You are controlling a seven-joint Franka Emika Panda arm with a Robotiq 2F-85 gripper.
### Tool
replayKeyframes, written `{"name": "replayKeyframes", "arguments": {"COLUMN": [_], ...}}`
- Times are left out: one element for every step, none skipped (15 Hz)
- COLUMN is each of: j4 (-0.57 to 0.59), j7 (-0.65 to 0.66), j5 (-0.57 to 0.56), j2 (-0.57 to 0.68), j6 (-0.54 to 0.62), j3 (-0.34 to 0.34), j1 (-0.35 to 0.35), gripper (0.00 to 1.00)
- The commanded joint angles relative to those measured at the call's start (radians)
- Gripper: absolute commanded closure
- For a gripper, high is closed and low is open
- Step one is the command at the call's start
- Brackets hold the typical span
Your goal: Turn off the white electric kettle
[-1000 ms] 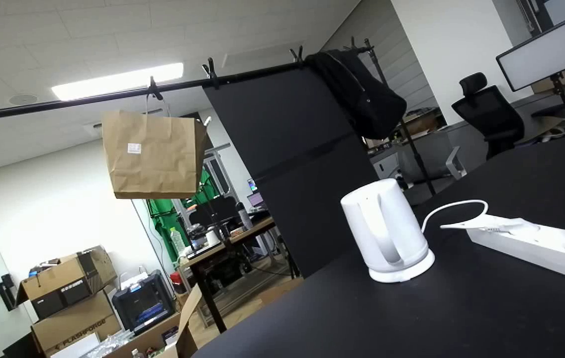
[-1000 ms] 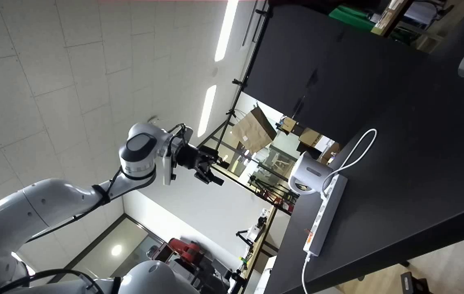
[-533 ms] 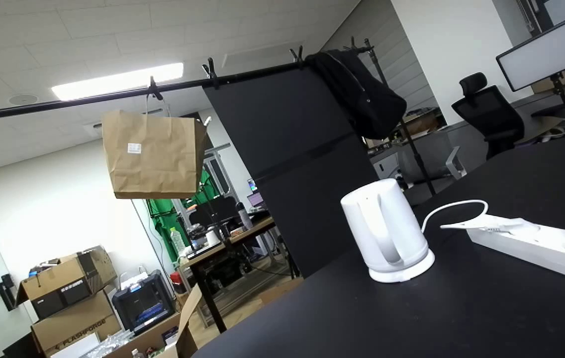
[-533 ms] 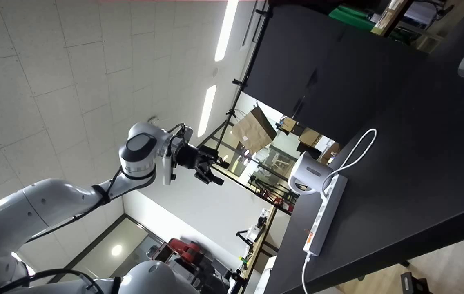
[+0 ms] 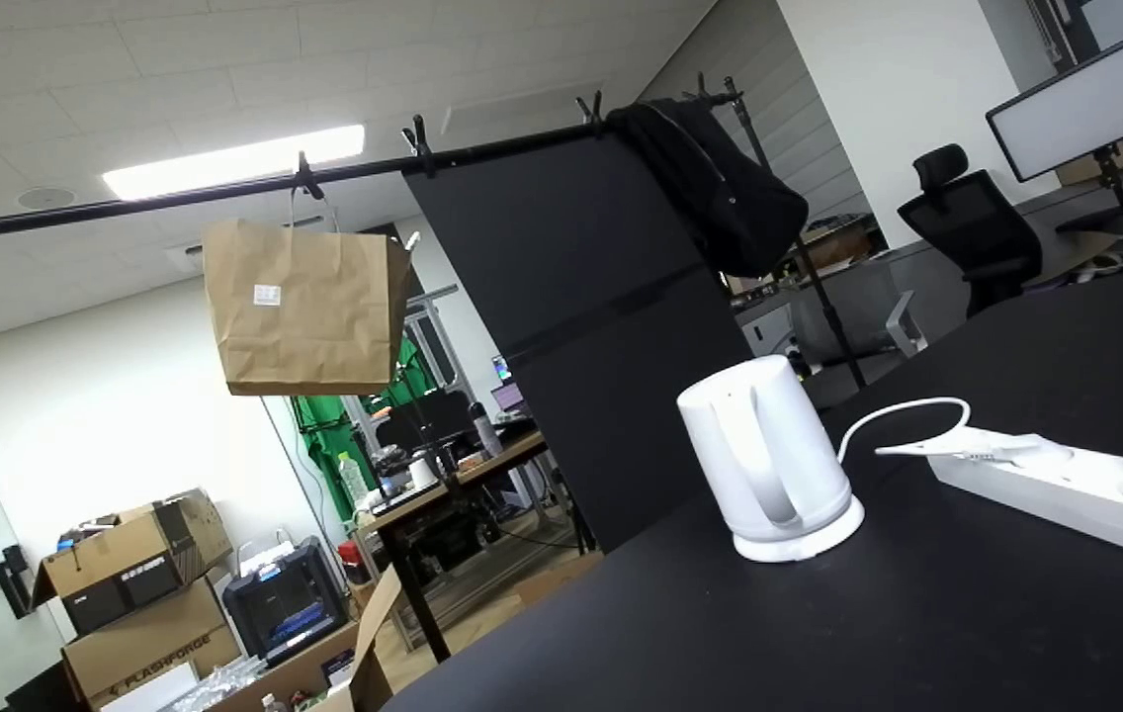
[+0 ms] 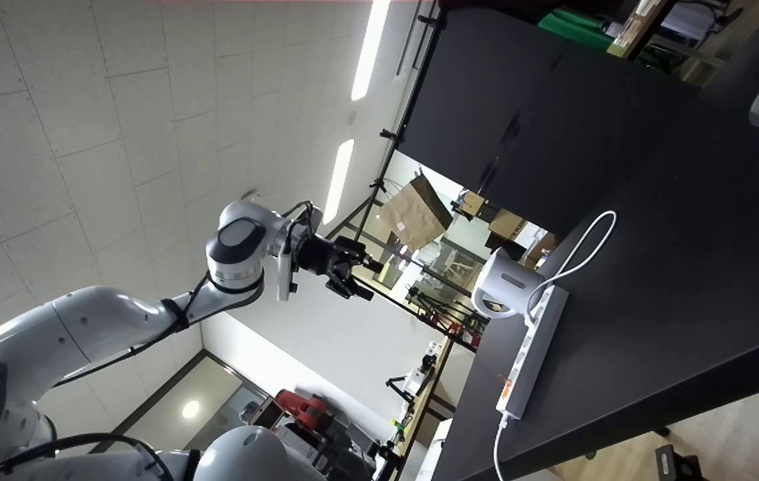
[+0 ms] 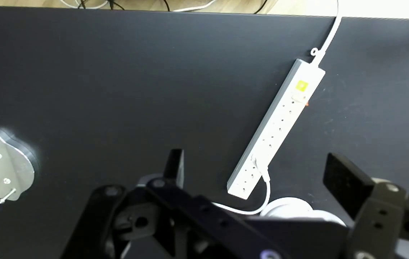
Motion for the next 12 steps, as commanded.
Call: {"name": "replayKeyframes", "arguments": {"j4": [0.077, 0.097, 0.120, 0.148, 0.174, 0.207, 0.242, 0.276, 0.321, 0.363, 0.414, 0.464], "j7": [0.033, 0.041, 0.050, 0.062, 0.078, 0.099, 0.132, 0.177, 0.212, 0.246, 0.282, 0.326], "j5": [-0.025, -0.033, -0.042, -0.052, -0.067, -0.082, -0.104, -0.141, -0.161, -0.186, -0.205, -0.234], "j2": [0.138, 0.179, 0.218, 0.264, 0.304, 0.349, 0.398, 0.440, 0.491, 0.536, 0.590, 0.641], "j6": [0.083, 0.117, 0.145, 0.168, 0.189, 0.204, 0.220, 0.227, 0.224, 0.218, 0.204, 0.199], "j3": [0.031, 0.043, 0.054, 0.066, 0.079, 0.093, 0.109, 0.127, 0.140, 0.150, 0.159, 0.167], "j1": [0.011, 0.011, 0.010, 0.011, 0.009, 0.010, 0.009, 0.006, 0.014, 0.021, 0.032, 0.045], "gripper": [0.00, 0.00, 0.00, 0.00, 0.00, 0.00, 0.00, 0.00, 0.00, 0.00, 0.00, 0.00]}}
